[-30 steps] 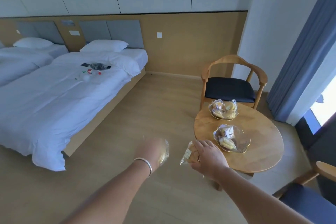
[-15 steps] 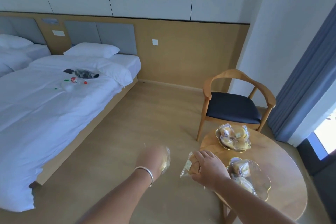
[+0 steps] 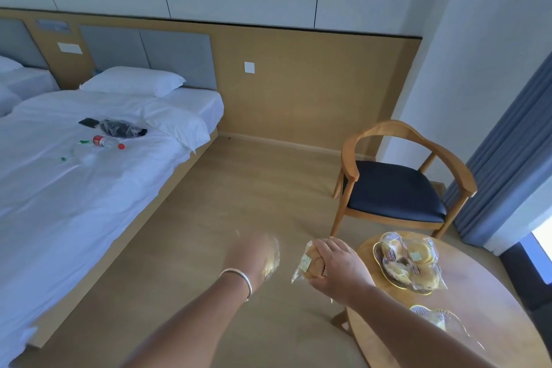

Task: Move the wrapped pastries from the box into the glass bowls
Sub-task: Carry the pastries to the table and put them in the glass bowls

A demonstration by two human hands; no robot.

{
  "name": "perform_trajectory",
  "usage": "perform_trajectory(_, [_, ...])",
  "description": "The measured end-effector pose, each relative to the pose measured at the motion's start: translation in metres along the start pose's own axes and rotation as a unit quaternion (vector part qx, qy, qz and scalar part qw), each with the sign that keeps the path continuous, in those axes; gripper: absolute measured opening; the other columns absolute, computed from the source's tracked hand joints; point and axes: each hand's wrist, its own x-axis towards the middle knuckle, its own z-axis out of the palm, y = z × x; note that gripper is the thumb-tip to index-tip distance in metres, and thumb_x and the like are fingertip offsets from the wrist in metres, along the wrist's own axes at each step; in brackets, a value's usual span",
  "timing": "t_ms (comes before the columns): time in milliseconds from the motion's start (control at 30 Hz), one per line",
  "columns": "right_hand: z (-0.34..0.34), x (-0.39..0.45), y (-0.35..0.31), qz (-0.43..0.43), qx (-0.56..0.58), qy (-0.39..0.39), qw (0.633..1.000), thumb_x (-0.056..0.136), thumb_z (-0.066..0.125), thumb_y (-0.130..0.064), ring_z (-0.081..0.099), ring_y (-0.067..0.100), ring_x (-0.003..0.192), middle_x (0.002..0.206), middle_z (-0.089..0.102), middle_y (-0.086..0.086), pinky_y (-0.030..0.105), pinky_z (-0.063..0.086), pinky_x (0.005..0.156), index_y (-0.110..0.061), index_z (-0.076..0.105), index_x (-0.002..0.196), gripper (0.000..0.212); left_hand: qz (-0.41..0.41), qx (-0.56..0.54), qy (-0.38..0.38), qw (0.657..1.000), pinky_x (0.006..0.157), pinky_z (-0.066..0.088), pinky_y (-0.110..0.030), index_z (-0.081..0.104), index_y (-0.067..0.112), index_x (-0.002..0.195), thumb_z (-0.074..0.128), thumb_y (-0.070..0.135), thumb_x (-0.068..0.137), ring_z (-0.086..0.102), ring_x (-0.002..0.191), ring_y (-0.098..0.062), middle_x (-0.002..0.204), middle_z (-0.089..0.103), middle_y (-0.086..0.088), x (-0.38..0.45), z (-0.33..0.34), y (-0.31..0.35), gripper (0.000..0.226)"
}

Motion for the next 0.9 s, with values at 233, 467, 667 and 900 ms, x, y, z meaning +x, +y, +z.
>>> perform_trajectory(233, [-0.001,0.087,0.066,0.019,0.026,0.015,0.999,0.078,0.06,-0.054,0.026,0.011,0.139,0.144,0.042,-0.013,0.024,0.019,0.113,-0.029,0.032,0.144,0.075,0.038,0.013,-0.005,0.999,0.091,0.041,-0.03,0.038,0.02,0.123,0.072,0.023,0.075,0.044,0.117,-0.021,0.125,0.05,0.002,0.121,-0.006,0.019,0.059])
perform_trajectory(467, [-0.014,0.145,0.155,0.084,0.049,0.043,0.994,0.077,0.057,-0.056,0.029,0.01,0.137,0.142,0.044,-0.014,0.023,0.019,0.112,-0.031,0.036,0.141,0.071,0.092,0.037,-0.002,0.995,0.092,0.04,-0.03,0.037,0.021,0.126,0.072,0.023,0.075,0.042,0.12,-0.02,0.129,0.048,0.003,0.25,-0.026,0.063,0.062])
perform_trajectory(667, [-0.017,0.138,0.226,0.202,0.052,0.052,0.977,0.077,0.061,-0.055,0.03,0.01,0.136,0.144,0.042,-0.015,0.025,0.021,0.113,-0.032,0.035,0.142,0.074,0.196,0.039,-0.034,0.979,0.093,0.041,-0.032,0.037,0.02,0.127,0.075,0.032,0.073,0.039,0.122,-0.021,0.129,0.046,0.003,0.325,-0.027,0.135,0.067])
perform_trajectory(900, [-0.028,0.087,0.29,0.368,0.049,0.081,0.925,0.074,0.059,-0.048,0.031,0.01,0.136,0.144,0.043,-0.015,0.023,0.022,0.113,-0.029,0.037,0.14,0.072,0.38,0.052,-0.038,0.923,0.094,0.04,-0.031,0.034,0.019,0.132,0.076,0.029,0.074,0.039,0.124,-0.02,0.131,0.045,0.001,0.38,-0.022,0.255,0.072])
